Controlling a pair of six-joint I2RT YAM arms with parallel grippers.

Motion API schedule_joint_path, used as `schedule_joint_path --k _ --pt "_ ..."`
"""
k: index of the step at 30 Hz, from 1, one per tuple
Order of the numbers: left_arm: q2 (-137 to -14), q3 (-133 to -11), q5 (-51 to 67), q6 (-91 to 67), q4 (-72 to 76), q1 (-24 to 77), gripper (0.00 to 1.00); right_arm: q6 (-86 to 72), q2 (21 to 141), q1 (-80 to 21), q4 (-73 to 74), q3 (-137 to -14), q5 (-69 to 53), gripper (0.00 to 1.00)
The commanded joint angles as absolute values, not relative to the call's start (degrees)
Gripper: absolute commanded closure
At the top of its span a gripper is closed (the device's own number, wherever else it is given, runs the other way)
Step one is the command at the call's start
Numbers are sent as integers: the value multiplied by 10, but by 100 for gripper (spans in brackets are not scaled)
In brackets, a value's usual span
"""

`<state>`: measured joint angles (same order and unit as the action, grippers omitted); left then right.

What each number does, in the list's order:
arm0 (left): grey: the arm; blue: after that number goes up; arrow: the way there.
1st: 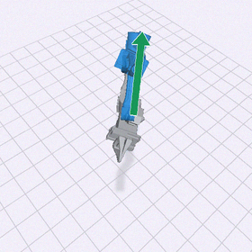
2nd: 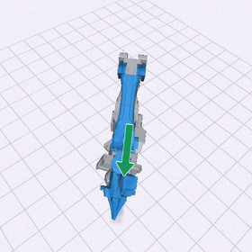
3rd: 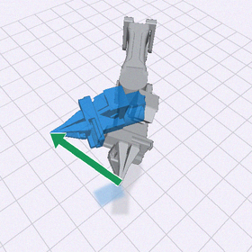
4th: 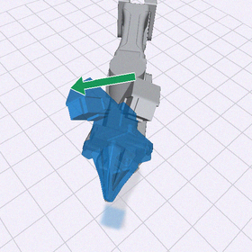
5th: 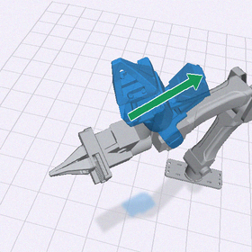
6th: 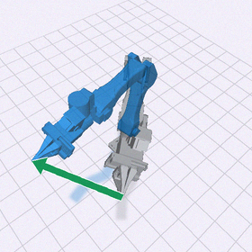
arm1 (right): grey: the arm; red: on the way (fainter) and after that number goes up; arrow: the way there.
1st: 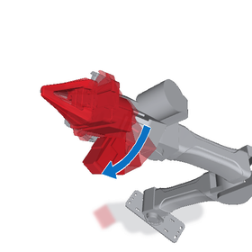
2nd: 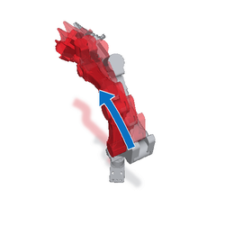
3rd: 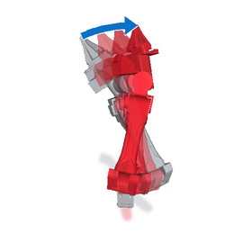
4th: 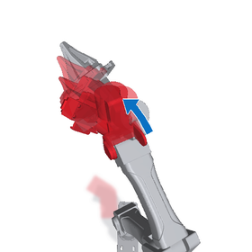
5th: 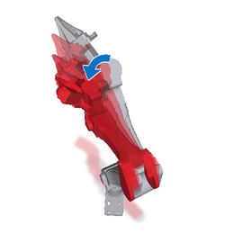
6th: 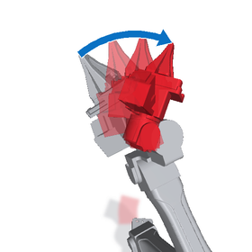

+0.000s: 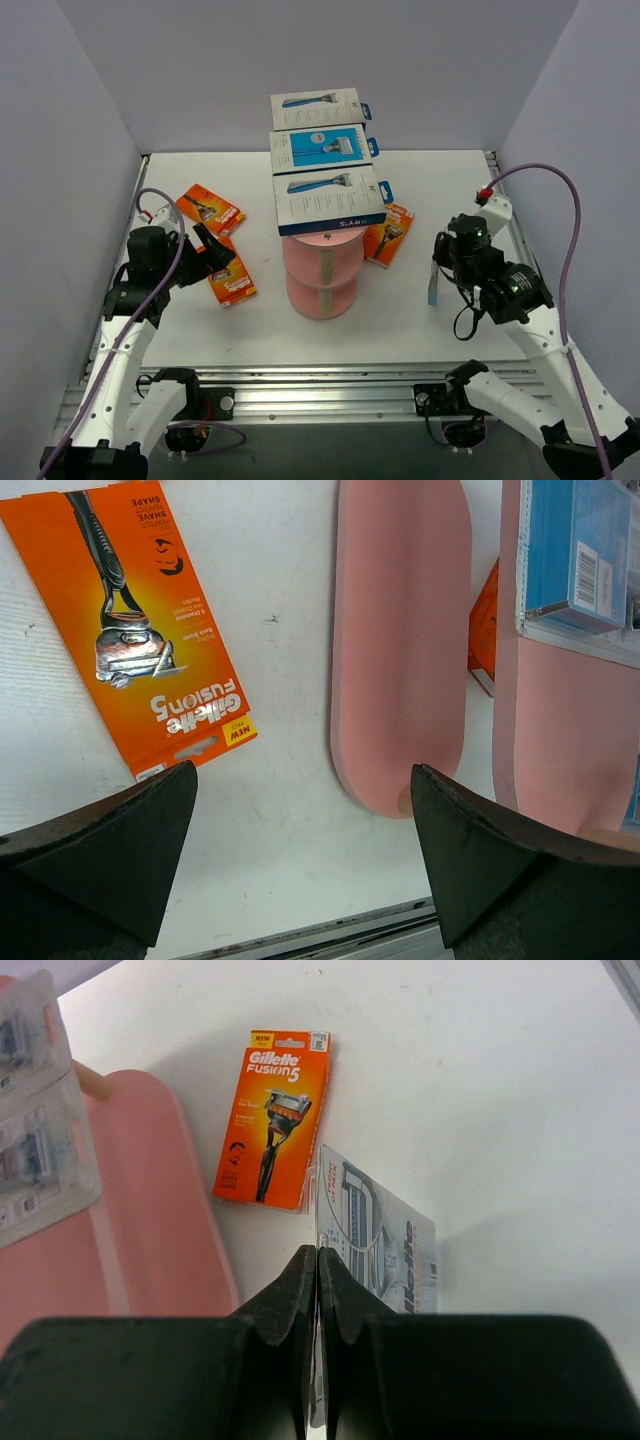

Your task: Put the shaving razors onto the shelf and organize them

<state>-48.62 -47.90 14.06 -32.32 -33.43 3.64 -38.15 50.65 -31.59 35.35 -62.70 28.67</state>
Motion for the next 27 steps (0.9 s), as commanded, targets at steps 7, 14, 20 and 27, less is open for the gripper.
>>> schedule_joint_path --k 7,14,20,27 --pt "-485 -483 137 -314 -309 33 6 -273 501 -98 177 -582 -94 100" --pt "-489 -484 143 -306 -310 33 33 -262 508 -50 169 -574 -158 100" --pt "-500 -490 134 -307 -325 33 98 -260 495 -9 160 -541 -204 100" --pt "-492 -487 139 -302 -319 32 98 -260 490 46 164 -558 -276 100"
